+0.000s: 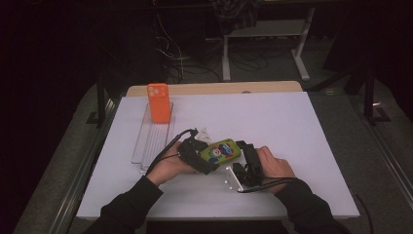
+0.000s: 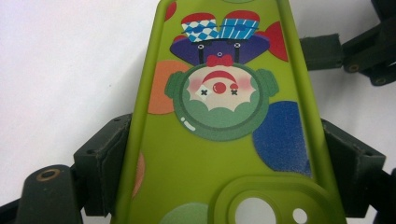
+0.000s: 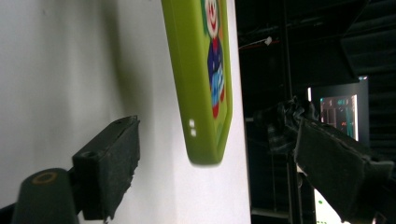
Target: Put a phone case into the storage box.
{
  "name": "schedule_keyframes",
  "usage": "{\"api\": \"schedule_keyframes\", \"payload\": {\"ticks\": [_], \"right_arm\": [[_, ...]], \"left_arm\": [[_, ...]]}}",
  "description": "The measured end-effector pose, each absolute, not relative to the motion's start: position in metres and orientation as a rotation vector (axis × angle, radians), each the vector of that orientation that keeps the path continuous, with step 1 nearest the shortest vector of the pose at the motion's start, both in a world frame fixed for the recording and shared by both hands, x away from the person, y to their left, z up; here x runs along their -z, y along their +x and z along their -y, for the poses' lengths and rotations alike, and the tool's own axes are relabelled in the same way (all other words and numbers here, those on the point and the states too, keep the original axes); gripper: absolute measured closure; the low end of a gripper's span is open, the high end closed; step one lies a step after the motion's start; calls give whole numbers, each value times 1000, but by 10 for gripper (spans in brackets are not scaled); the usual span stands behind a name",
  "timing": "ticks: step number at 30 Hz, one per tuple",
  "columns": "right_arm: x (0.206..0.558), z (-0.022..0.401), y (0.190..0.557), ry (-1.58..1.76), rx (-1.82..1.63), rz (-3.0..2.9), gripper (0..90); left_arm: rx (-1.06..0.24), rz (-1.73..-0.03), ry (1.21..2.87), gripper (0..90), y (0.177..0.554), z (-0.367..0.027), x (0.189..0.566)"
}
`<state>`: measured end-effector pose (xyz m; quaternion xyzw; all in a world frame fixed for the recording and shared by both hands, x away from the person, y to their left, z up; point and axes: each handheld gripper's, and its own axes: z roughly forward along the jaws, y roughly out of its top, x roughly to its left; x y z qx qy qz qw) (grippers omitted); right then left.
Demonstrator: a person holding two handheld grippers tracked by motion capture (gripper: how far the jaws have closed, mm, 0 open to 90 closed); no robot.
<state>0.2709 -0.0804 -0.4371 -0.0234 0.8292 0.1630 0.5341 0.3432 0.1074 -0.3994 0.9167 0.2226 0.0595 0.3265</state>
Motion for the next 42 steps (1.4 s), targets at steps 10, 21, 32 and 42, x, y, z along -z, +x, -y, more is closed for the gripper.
{"api": "schedule_keyframes", "payload": {"ticks": [10, 21, 32, 42], "right_arm": [[440, 71, 268, -155, -356, -1950, 370], [445, 67, 264, -196, -326, -1947, 557], [445, 66, 262, -222, -328, -1932, 713], [445, 66, 261, -229, -307, -1936, 754]], "left_arm": [[-146, -536, 2420, 157, 338, -101, 399], [-143, -554, 2401, 157, 337, -99, 400], [-140, -540, 2420, 157, 339, -101, 400], [-134, -554, 2405, 145, 339, -102, 400]]}}
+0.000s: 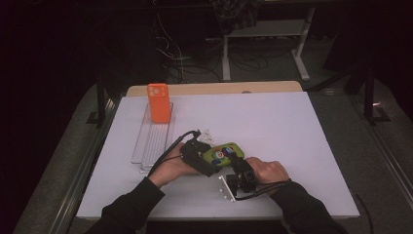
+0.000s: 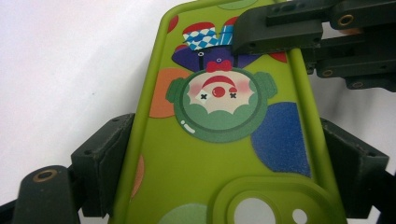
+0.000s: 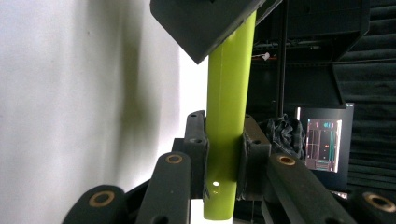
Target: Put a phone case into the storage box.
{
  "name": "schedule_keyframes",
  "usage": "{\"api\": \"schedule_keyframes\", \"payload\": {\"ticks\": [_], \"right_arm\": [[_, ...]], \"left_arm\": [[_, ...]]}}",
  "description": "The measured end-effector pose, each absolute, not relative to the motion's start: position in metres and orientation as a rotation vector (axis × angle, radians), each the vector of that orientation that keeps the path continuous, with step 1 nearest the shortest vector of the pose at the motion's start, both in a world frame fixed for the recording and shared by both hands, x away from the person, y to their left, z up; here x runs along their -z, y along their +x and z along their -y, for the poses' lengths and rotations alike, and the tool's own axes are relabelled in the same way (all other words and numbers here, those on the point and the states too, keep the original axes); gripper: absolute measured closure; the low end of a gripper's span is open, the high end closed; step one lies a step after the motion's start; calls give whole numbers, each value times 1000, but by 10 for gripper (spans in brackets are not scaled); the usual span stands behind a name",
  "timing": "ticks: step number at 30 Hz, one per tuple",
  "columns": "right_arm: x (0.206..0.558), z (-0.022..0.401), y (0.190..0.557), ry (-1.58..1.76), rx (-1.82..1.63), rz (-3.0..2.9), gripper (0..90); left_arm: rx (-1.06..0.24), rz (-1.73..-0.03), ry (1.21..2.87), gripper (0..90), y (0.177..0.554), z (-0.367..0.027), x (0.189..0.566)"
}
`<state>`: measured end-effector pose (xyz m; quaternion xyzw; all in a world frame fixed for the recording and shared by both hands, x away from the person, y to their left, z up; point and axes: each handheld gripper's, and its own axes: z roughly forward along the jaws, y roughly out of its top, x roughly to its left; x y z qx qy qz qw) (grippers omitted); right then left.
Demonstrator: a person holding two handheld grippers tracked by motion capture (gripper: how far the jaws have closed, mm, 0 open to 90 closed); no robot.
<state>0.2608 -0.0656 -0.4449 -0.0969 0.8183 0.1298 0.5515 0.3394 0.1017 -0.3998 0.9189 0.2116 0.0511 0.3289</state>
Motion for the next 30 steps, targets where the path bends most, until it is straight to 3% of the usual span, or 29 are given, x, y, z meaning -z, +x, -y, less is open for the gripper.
{"api": "schedule_keyframes", "payload": {"ticks": [4, 12, 30], "right_arm": [[444, 66, 260, -234, -308, -1931, 756], [444, 69, 264, -207, -304, -1938, 756], [434, 89, 279, -17, -334, -1994, 756]], "left_arm": [[-143, -528, 2403, 131, 338, -103, 400], [-101, -516, 2397, 2, 340, -109, 398], [-124, -513, 2392, 0, 347, -128, 392]]}}
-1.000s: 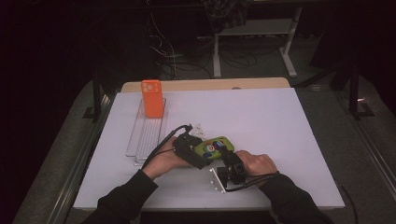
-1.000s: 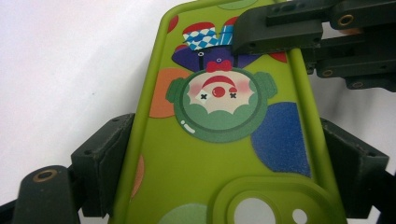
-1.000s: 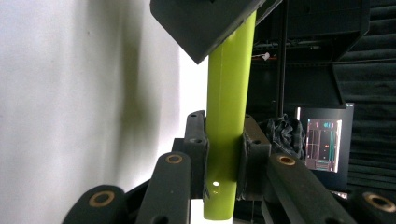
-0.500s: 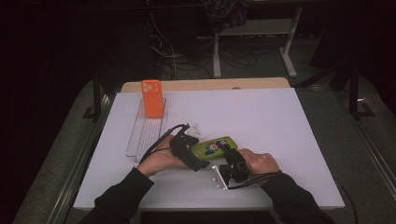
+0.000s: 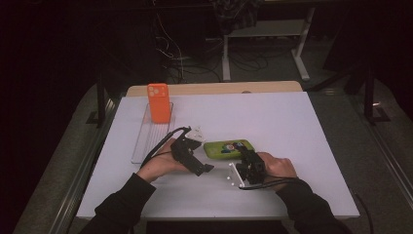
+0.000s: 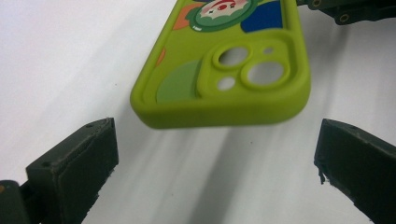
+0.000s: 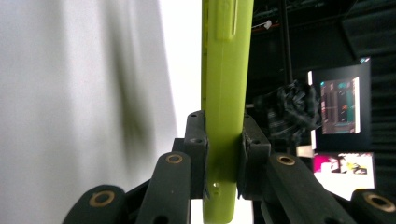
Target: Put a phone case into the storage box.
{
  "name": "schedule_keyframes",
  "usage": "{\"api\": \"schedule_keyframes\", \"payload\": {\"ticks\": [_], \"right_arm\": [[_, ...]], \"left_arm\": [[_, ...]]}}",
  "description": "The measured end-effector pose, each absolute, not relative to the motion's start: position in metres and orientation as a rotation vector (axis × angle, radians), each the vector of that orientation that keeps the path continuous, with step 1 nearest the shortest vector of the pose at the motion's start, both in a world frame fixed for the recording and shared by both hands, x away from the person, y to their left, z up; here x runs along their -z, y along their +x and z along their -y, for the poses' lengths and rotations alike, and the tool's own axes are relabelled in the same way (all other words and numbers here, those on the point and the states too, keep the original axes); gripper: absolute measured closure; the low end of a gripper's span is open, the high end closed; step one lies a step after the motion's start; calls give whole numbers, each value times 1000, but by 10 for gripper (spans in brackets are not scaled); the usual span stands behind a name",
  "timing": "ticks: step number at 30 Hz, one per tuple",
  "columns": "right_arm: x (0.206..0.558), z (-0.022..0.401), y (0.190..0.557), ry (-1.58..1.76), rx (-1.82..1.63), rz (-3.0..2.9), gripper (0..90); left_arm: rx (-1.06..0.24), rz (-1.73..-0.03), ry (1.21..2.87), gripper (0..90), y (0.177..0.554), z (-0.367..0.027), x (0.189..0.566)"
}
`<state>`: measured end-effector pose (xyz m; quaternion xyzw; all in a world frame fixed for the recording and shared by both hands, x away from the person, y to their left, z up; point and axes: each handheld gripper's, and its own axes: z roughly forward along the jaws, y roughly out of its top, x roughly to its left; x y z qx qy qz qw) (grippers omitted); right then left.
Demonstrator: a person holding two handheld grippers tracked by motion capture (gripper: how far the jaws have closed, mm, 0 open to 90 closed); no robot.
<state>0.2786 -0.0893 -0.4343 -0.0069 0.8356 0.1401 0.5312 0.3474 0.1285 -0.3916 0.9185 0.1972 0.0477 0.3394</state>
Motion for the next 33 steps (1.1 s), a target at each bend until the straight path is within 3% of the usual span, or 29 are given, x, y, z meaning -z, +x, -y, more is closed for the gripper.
{"api": "schedule_keyframes", "payload": {"ticks": [33], "right_arm": [[407, 122, 309, 838, -1012, -2288, 756]], "left_arm": [[-151, -643, 2291, 0, 356, -137, 386]]}}
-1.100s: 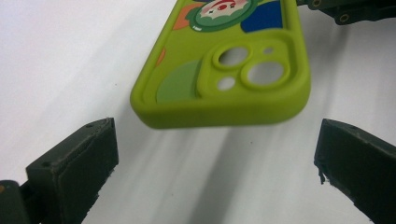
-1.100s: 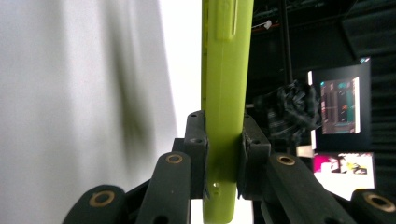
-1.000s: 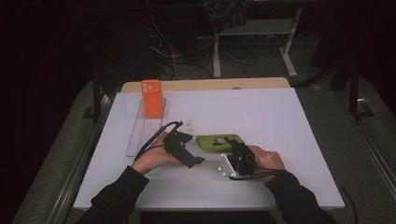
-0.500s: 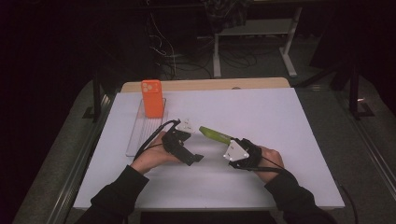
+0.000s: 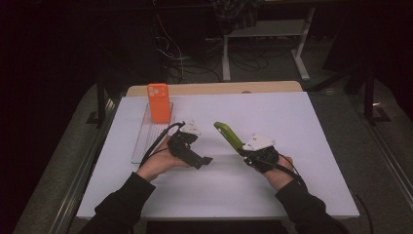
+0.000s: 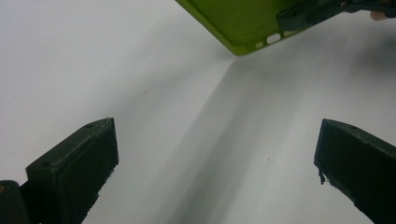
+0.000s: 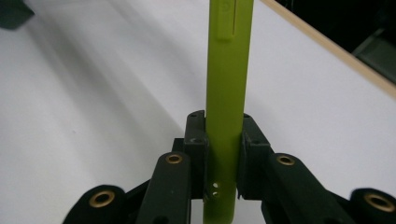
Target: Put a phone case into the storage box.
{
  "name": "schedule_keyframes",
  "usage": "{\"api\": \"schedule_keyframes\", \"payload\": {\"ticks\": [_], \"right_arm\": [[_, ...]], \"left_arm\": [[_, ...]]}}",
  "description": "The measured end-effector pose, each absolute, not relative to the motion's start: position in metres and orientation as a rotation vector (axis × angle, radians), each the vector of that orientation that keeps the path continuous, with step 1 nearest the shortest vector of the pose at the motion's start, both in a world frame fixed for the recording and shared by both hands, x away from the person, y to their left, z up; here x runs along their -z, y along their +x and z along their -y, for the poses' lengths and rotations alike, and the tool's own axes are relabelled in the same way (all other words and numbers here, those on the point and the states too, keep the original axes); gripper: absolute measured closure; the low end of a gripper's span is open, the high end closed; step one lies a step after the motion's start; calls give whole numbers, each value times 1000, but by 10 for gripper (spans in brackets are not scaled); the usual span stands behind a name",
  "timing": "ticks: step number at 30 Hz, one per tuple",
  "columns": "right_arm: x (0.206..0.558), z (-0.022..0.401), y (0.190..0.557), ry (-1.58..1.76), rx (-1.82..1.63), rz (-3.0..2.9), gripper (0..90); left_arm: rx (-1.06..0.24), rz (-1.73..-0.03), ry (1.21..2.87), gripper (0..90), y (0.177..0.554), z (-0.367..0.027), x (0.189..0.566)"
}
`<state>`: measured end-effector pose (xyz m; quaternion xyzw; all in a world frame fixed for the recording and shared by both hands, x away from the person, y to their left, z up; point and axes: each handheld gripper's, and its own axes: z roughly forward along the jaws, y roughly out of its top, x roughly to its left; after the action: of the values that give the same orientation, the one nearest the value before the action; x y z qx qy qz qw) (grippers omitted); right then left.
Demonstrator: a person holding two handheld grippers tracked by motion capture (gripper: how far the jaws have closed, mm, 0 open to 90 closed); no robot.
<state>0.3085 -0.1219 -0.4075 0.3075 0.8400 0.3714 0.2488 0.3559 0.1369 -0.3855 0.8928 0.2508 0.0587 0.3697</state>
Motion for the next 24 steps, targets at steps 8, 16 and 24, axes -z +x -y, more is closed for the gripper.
{"api": "schedule_keyframes", "payload": {"ticks": [8, 16, 24], "right_arm": [[408, 129, 315, 980, -1142, -2322, 757], [404, 127, 313, 1023, -1212, -2314, 757], [403, 121, 312, 1031, -1256, -2323, 758]], "left_arm": [[-159, -684, 2226, 0, 361, -139, 379], [-146, -681, 2147, 0, 366, -131, 365], [-125, -680, 2093, 0, 374, -119, 359]]}}
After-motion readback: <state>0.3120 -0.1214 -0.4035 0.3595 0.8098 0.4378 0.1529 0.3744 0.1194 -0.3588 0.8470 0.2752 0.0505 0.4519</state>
